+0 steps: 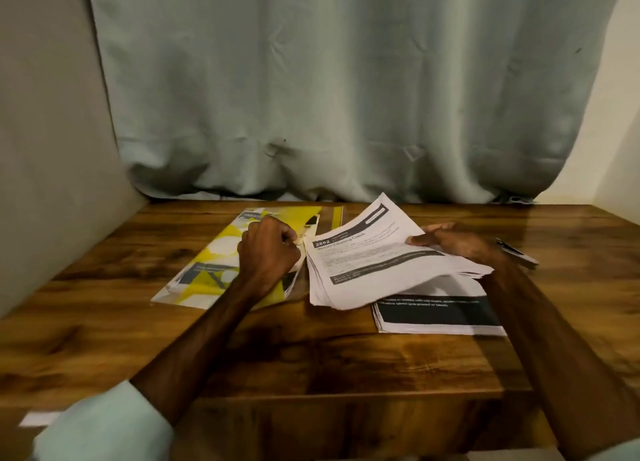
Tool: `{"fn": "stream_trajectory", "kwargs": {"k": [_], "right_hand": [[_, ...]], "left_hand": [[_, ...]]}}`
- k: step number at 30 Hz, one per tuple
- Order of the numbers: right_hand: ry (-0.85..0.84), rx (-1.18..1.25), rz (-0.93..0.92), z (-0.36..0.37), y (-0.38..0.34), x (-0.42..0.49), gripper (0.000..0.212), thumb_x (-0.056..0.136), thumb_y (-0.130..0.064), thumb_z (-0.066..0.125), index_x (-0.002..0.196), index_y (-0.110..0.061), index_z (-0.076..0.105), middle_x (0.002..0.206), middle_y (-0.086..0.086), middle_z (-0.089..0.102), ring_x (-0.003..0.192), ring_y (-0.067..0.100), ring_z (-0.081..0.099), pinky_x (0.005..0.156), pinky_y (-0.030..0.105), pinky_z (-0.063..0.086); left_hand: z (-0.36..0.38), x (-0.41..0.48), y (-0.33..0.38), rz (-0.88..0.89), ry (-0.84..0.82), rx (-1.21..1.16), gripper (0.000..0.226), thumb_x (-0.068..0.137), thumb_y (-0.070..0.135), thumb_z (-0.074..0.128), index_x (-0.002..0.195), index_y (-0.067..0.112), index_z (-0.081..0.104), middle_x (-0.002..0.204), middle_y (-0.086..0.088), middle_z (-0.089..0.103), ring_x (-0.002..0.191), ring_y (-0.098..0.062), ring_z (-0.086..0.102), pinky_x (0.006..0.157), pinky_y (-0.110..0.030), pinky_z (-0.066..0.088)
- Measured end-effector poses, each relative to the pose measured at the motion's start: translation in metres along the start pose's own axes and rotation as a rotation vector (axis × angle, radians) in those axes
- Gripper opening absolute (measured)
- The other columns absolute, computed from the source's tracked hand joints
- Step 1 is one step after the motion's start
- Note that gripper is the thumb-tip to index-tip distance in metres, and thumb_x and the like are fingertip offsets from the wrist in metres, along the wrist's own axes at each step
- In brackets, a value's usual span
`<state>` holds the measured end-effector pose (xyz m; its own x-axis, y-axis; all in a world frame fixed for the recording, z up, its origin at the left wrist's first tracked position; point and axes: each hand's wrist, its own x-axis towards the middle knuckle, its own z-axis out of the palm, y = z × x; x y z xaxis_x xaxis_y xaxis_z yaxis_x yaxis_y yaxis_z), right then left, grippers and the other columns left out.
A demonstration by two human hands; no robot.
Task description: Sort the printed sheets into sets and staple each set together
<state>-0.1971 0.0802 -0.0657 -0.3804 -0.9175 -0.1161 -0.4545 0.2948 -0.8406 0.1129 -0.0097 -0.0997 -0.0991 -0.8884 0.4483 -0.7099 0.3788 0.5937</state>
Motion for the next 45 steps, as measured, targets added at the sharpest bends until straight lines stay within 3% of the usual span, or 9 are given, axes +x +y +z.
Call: {"fn": "stream_trajectory", "kwargs": {"k": [2,7,16,21,25,33,39,42,45], "right_hand": [[0.017,0.007,-0.008,0.007,0.001,0.008,0.039,0.081,-0.036,0.084,0.11,-0.012,0.077,0.102,0.002,0.078,0.098,0.029,0.073,0.1,0.045,0.054],[0.072,0.253,-0.024,0.028,0.0,0.014,0.026,0.087,-0.016,0.079,0.11,-0.004,0.075,0.095,0.004,0.077,0.059,0.012,0.072,0.048,0.016,0.05],[0.289,0.361,-0.099,0.08,-0.015,0.019,0.022,0.09,-0.013,0.077,0.11,-0.004,0.074,0.111,0.009,0.075,0.077,0.022,0.074,0.054,0.025,0.054],[0.413,0.354,-0.161,0.1,-0.025,0.019,0.019,0.092,-0.008,0.074,0.111,-0.005,0.074,0.12,0.007,0.074,0.087,0.024,0.074,0.067,0.033,0.061],[0.49,0.3,-0.218,0.102,-0.028,0.018,0.017,0.093,-0.009,0.072,0.11,-0.004,0.073,0.121,0.005,0.072,0.086,0.02,0.071,0.06,0.023,0.053],[0.397,0.349,-0.12,0.156,-0.034,0.025,0.011,0.089,-0.011,0.068,0.09,-0.016,0.077,0.104,0.009,0.078,0.088,0.026,0.075,0.081,0.048,0.063],[0.228,0.297,-0.095,0.186,-0.058,0.029,0.04,0.103,-0.033,0.053,0.133,-0.007,0.058,0.129,0.011,0.067,0.112,0.033,0.067,0.098,0.048,0.055],[0.04,0.39,-0.05,0.181,-0.066,0.015,0.016,0.105,-0.024,0.047,0.111,-0.013,0.057,0.12,0.015,0.071,0.097,0.03,0.072,0.086,0.051,0.061],[-0.103,0.38,-0.005,0.161,-0.063,0.0,0.018,0.104,-0.003,0.045,0.101,-0.014,0.06,0.078,-0.001,0.075,0.065,0.013,0.073,0.051,0.031,0.059]], "left_hand": [[-0.004,0.003,-0.001,-0.01,0.022,-0.027,0.023,0.075,0.011,0.071,0.088,0.027,0.082,0.095,0.006,0.078,0.093,-0.022,0.071,0.081,-0.042,0.06],[-0.009,0.006,0.001,-0.008,0.007,-0.036,0.022,0.079,0.01,0.071,0.09,0.025,0.082,0.099,0.008,0.078,0.095,-0.017,0.07,0.082,-0.037,0.059],[-0.013,0.013,-0.005,0.055,-0.09,-0.025,0.028,0.075,0.008,0.069,0.09,0.027,0.083,0.095,0.01,0.078,0.09,-0.014,0.071,0.082,-0.036,0.06],[-0.014,0.012,-0.006,0.113,-0.17,0.11,0.037,0.078,0.011,0.073,0.11,0.029,0.078,0.104,0.011,0.073,0.104,-0.016,0.065,0.084,-0.032,0.054],[-0.015,0.015,-0.008,0.117,-0.227,0.155,0.047,0.077,0.013,0.079,0.12,0.029,0.073,0.111,0.009,0.071,0.11,-0.016,0.062,0.09,-0.037,0.054],[-0.006,0.01,-0.006,0.103,-0.144,0.117,0.039,0.078,0.018,0.073,0.114,0.031,0.075,0.107,0.009,0.072,0.11,-0.021,0.062,0.088,-0.035,0.052],[-0.007,0.006,-0.003,0.108,-0.137,0.102,0.041,0.078,0.013,0.07,0.115,0.028,0.076,0.109,0.005,0.073,0.112,-0.022,0.062,0.087,-0.036,0.052],[-0.008,0.007,-0.002,0.081,-0.129,0.093,0.041,0.078,0.013,0.069,0.115,0.029,0.076,0.11,0.005,0.073,0.113,-0.023,0.061,0.091,-0.037,0.053],[-0.009,0.008,-0.002,0.067,-0.115,0.091,0.04,0.079,0.013,0.068,0.115,0.03,0.075,0.109,0.006,0.072,0.112,-0.022,0.061,0.091,-0.038,0.053]]}}
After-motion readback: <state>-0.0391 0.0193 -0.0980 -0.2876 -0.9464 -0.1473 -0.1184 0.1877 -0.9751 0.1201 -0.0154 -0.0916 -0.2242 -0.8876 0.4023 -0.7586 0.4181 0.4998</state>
